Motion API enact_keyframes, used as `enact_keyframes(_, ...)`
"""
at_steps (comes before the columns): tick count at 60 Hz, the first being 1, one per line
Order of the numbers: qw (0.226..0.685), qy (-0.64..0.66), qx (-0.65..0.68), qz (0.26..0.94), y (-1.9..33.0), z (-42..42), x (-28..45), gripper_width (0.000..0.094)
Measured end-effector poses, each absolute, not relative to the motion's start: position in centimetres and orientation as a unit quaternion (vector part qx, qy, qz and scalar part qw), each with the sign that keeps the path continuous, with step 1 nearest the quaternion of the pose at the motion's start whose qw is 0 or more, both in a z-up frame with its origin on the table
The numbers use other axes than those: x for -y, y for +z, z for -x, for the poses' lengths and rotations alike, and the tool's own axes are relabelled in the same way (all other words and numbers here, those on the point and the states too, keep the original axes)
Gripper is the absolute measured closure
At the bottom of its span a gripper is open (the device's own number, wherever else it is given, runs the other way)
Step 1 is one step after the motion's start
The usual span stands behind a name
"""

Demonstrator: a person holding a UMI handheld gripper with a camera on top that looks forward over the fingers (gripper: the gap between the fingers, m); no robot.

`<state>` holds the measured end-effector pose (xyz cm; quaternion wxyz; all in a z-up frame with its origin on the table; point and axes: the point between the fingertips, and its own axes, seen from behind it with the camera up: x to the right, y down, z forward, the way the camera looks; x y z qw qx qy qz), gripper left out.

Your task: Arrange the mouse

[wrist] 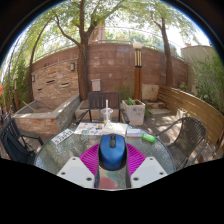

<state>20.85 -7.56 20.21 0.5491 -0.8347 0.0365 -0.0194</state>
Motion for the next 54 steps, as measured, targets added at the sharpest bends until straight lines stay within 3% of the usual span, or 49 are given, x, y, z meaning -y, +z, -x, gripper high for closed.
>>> enact_keyframes(4,0.518,0.001,-0.011,0.855,16.5,-16.5,8.0,0.0587)
enact_keyframes(7,0.491,0.011,0.0,0.871,11.7,-13.6,9.0,0.0587)
enact_keyframes(14,0.435,0.006,0.003,0.9,3.2,-11.8,9.7,0.0565)
enact_keyframes(21,0.4,0.005,0.004,0.916,-1.2,-11.1,10.5,0.0487)
enact_keyframes(27,0.404,-0.003,0.011,0.915,-0.7,-11.1,10.8,0.0364)
enact_keyframes(33,0.41,0.001,0.014,0.912,1.7,-10.5,11.8,0.0069)
enact_keyframes(36,0.416,-0.005,0.01,0.909,4.1,-10.6,12.5,0.0105)
enact_keyframes(54,0.442,-0.028,0.003,0.897,16.1,-8.3,21.7,0.0086)
